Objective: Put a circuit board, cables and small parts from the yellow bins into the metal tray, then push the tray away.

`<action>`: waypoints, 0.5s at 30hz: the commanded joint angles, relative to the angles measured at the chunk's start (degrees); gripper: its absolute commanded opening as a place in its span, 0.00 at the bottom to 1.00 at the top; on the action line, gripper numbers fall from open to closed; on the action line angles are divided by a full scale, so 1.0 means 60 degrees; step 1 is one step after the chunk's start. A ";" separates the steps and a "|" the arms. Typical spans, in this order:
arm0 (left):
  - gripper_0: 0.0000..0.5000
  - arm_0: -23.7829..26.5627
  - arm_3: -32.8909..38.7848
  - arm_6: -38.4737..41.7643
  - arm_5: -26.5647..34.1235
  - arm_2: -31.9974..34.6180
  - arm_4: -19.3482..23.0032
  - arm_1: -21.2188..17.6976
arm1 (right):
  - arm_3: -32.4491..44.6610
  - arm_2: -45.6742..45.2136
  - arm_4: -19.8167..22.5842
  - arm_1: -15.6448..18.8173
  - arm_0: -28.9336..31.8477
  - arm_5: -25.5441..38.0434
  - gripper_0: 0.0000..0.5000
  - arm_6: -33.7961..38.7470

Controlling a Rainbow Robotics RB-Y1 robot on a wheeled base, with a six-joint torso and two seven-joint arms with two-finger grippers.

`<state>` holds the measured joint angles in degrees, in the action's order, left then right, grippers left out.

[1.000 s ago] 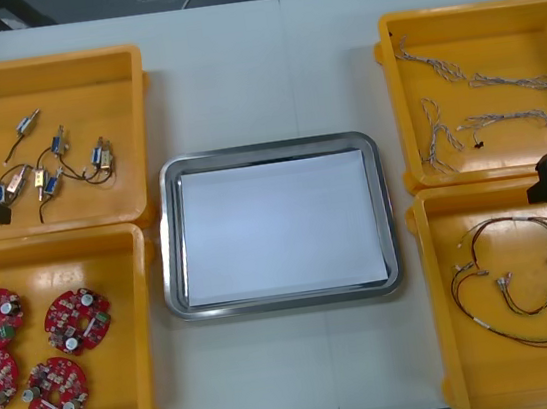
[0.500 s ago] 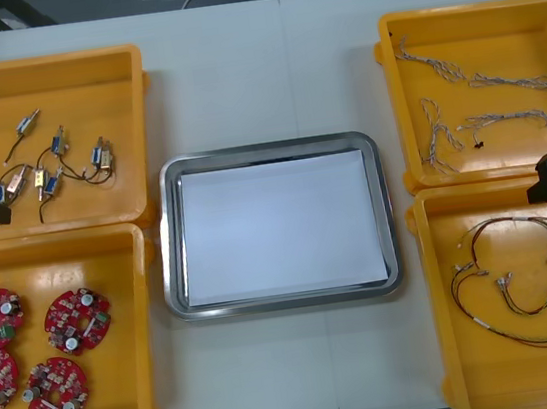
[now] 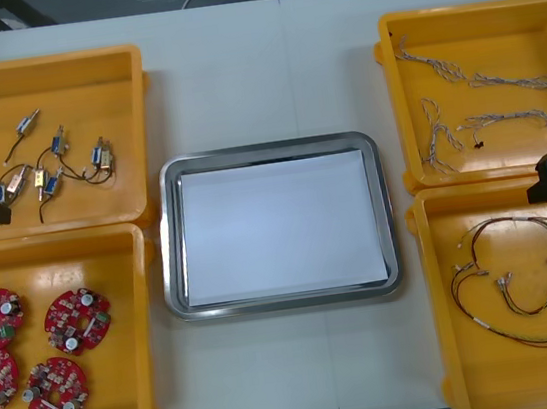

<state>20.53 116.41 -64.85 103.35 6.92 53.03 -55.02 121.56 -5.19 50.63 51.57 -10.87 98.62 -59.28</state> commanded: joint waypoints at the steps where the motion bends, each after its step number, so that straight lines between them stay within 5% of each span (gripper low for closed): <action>1: 1.00 -0.0199 0.0051 0.0614 0.0060 0.0311 -0.0079 -0.0396 | 0.0072 -0.0176 0.0058 -0.0085 0.0098 -0.0046 1.00 -0.0520; 15: 1.00 -0.0199 0.0051 0.0614 0.0060 0.0311 -0.0079 -0.0396 | 0.0072 -0.0176 0.0058 -0.0085 0.0098 -0.0046 1.00 -0.0520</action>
<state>20.53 116.41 -64.85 103.35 6.92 53.03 -55.02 121.56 -5.19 50.63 51.57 -10.87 98.62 -59.28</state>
